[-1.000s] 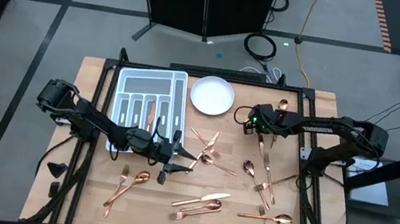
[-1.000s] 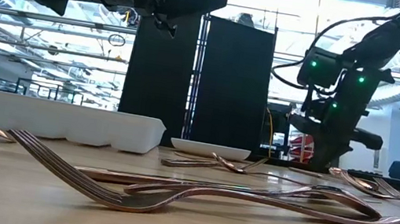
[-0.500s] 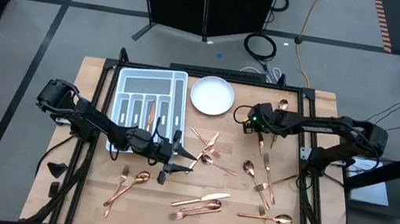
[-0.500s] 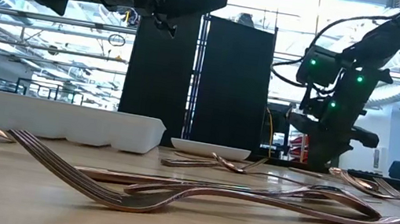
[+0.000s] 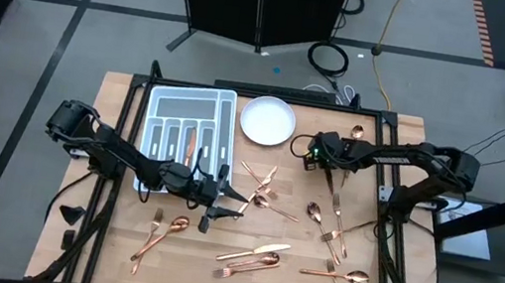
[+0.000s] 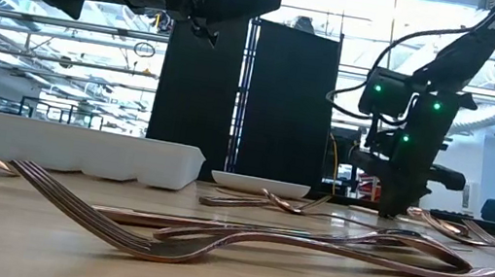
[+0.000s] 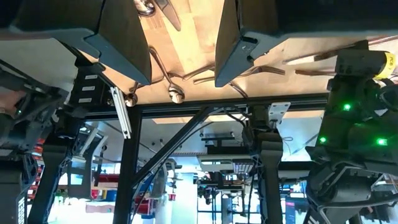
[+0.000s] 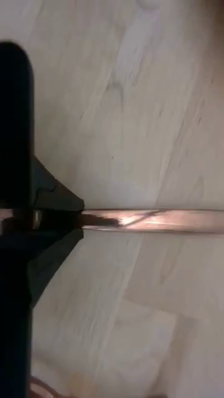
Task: Sort silverware
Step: Put the knife on the silverware tray
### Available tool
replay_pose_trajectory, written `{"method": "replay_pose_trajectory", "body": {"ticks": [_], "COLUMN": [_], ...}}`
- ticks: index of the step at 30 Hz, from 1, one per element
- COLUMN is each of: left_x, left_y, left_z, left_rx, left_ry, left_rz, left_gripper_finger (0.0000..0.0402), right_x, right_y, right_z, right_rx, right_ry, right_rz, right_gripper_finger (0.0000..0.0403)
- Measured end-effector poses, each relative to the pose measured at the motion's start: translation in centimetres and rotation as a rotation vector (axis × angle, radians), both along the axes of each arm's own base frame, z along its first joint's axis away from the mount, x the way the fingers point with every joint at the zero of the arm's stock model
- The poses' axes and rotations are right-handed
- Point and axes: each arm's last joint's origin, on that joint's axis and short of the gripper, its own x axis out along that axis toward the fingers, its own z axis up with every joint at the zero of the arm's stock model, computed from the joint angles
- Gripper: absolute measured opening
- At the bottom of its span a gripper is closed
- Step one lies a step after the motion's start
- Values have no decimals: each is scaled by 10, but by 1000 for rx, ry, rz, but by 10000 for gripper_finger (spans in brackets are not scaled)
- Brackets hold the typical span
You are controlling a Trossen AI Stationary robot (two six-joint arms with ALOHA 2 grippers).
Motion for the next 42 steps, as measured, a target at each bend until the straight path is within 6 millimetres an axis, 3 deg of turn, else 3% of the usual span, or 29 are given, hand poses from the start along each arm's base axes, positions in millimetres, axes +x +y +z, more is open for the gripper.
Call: {"method": "replay_pose_trajectory", "body": {"ticks": [12,28,34,42], "left_x": [0,0,0,0], "left_y": [0,0,1,2], "left_z": [0,0,0,0], "left_rx": [-2,0,0,0], "left_ry": [-4,0,1,3], "left_rz": [0,0,3,5], "left_gripper_finger": [171,171,171,171], "right_x": [-5,-1,6,-6], "right_y": [4,2,-18,-39], "right_z": [22,25,34,33], "right_rx": [-34,-88,-197,-159], "right_ry": [-96,-114,-221,-242], "right_rz": [-4,27,63,10], "right_gripper_finger": [2,5,63,162]}}
